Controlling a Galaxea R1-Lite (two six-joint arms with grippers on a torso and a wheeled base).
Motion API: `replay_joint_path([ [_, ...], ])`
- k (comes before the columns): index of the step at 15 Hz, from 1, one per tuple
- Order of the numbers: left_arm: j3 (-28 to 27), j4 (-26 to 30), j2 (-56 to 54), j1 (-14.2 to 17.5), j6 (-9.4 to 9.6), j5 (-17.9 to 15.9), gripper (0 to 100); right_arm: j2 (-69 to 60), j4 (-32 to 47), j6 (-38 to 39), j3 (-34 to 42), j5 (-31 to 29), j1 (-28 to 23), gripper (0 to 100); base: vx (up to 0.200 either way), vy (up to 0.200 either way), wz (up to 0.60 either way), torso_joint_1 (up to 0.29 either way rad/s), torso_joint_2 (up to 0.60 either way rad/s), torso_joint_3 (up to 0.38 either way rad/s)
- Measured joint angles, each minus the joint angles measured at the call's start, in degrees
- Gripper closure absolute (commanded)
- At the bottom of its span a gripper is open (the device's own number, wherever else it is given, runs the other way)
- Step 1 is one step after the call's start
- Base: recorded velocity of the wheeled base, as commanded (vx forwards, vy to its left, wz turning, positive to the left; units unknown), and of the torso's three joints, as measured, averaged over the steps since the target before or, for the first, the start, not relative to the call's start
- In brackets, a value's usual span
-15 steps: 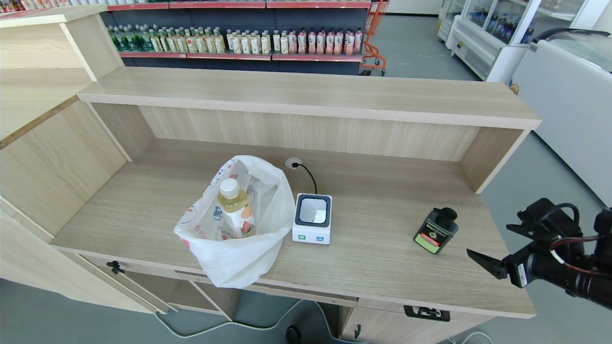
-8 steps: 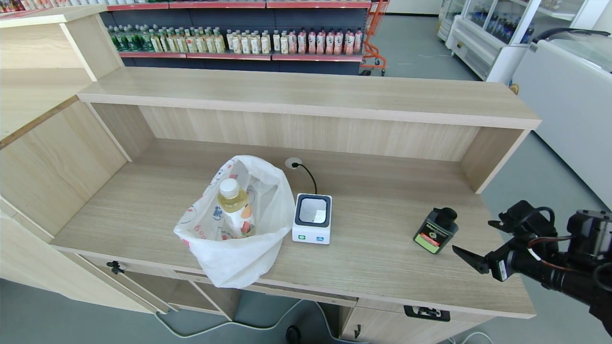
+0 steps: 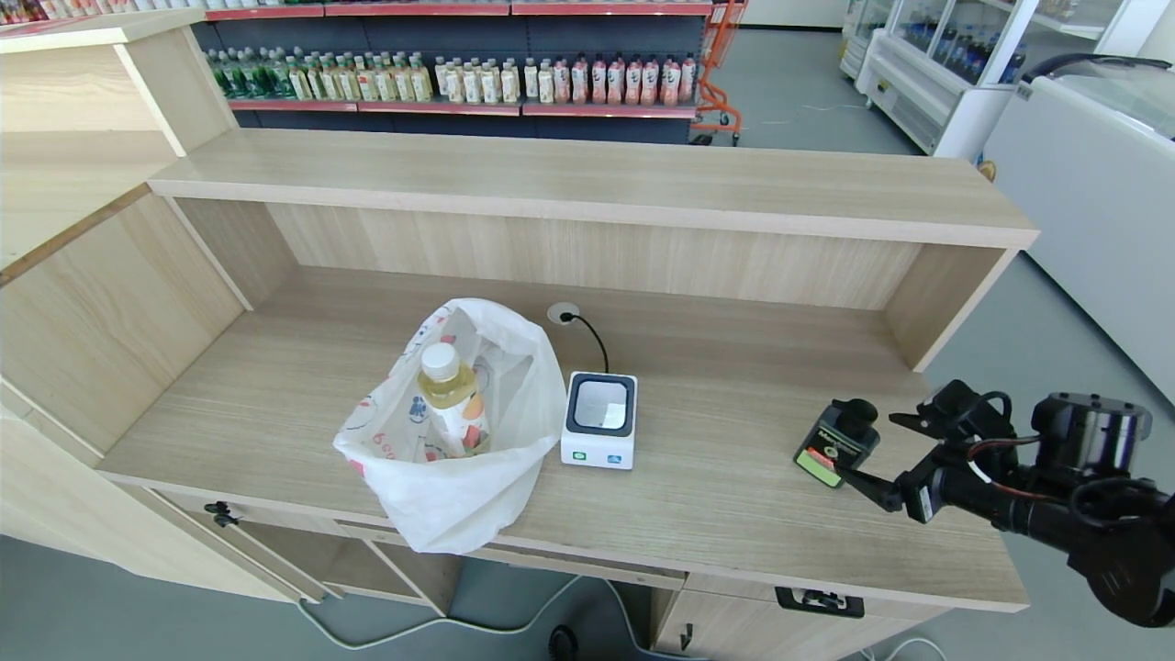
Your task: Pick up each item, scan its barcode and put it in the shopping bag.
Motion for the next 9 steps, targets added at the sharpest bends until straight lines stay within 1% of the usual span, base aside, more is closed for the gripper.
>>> replay_joint_path([
  [7, 0.0, 0.0, 0.0, 0.0, 0.0, 0.02, 0, 5.46, -0.02, -0.11, -6.05, 0.24, 2.94, 0, 0.0, 0.0, 0.0, 0.0, 0.0, 0.0],
  [8, 0.0, 0.0, -0.02, 0.0, 0.0, 0.0, 0, 6.14, -0.05, -0.11, -6.75, 0.26, 3.24, 100, 0.0, 0.0, 0.0, 0.0, 0.0, 0.0],
  [9, 0.0, 0.0, -0.02, 0.0, 0.0, 0.0, 0, 6.86, -0.05, -0.11, -7.42, 0.26, 3.55, 100, 0.0, 0.0, 0.0, 0.0, 0.0, 0.0],
])
